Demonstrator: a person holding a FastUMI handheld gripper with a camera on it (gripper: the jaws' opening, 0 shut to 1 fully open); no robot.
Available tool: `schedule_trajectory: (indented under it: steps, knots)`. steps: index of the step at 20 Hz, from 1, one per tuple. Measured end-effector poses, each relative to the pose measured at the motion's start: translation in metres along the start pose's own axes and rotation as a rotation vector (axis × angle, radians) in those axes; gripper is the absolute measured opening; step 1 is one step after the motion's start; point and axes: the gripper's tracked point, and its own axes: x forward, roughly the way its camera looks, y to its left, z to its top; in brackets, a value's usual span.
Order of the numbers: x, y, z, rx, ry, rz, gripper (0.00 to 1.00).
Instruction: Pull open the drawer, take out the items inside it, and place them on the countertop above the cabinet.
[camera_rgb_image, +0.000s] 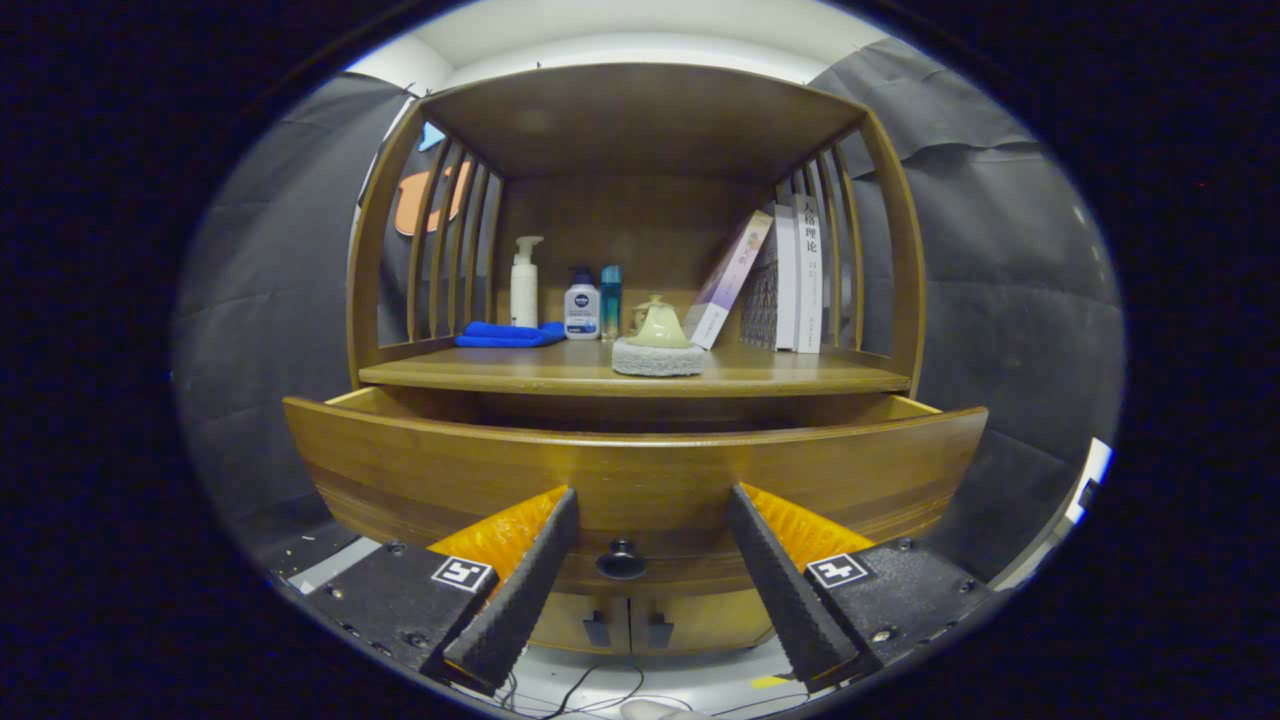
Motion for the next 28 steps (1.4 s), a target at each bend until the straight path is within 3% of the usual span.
schedule_trajectory:
  steps: [16, 21, 28]
  knots:
    - [0.072, 0.01, 0.008, -0.094, 0.015, -0.027, 1.0]
    - [0.088, 0.011, 0.01, -0.073, 0.025, -0.007, 0.99]
    - [0.063, 0.011, 0.011, -0.067, 0.031, 0.043, 1.0]
